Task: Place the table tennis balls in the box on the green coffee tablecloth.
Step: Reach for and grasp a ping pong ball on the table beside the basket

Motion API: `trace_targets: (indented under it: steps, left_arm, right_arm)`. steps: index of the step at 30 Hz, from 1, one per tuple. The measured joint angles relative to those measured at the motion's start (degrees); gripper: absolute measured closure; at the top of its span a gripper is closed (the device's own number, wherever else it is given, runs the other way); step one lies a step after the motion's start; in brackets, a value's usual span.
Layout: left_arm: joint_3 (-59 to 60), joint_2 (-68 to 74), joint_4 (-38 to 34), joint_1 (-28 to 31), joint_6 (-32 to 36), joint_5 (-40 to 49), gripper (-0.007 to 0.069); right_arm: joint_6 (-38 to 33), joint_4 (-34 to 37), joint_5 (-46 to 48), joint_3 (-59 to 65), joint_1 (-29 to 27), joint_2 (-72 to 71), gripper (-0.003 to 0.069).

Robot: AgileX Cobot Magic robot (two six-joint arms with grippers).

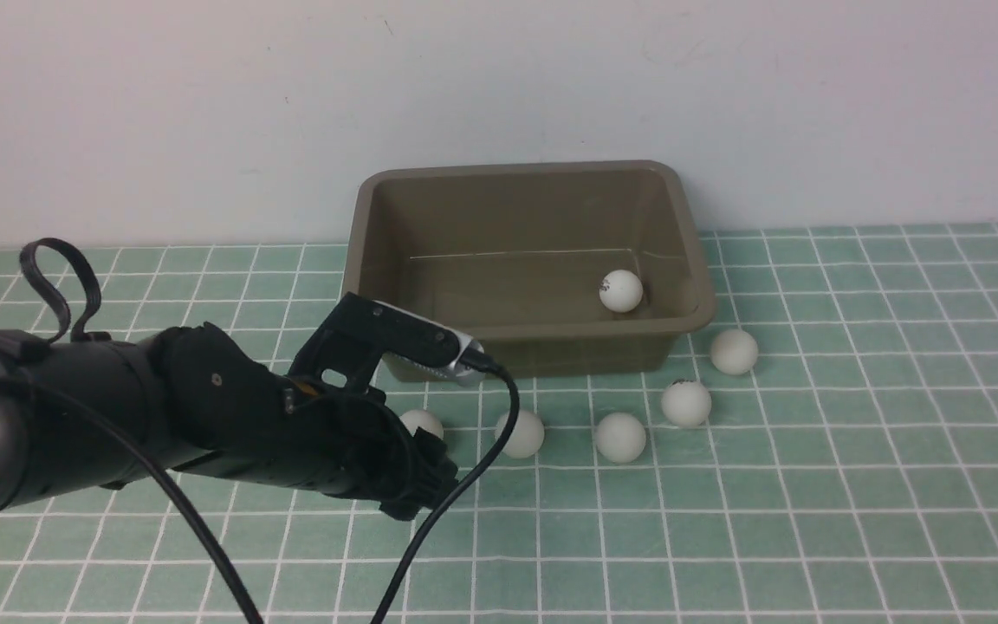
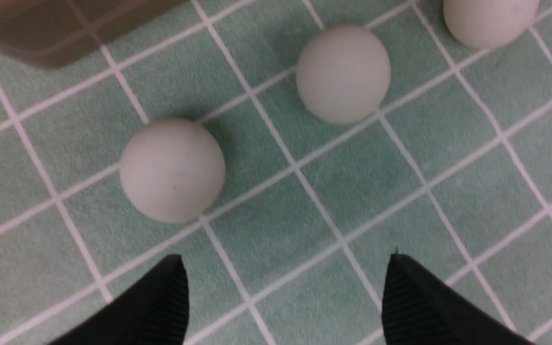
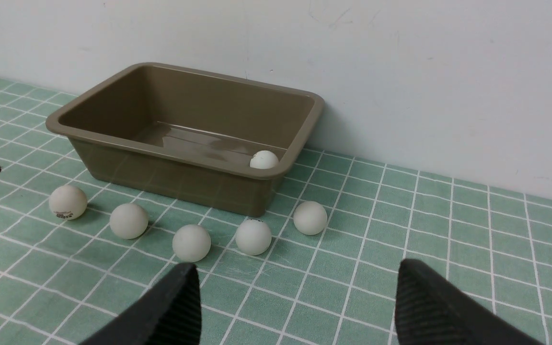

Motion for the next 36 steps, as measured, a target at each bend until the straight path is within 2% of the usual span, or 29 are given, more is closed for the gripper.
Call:
trace_targets:
  steps: [6,27,28,33,36]
  left_arm:
    - [-2.15,2.57,-2.64,-0.06,0.06,-4.37,0.0134]
    - [-4.09,12.72,-2.88,-0.06,0.63,-12.15,0.0136]
    - [-4.09,13.03,-2.88,-0.06,0.63,-12.24,0.0149]
    - [-4.11,12.71,-2.92,-0.06,0.7,-11.72,0.0318]
    - [-4.11,10.67,-2.86,-0.06,1.0,-7.97,0.0311]
  right_arm:
    - [0.0,0.05,-0.22,0.0,0.0,0.0,0.0165]
    - [0.0,0.06,-0.27,0.0,0.0,0.0,0.0165]
    - [0.0,0.06,-0.27,0.0,0.0,0.0,0.0165]
    - [0.0,0.11,-0.27,0.0,0.0,0.0,0.0165]
    - [0.0,0.11,-0.27,0.0,0.0,0.0,0.0165]
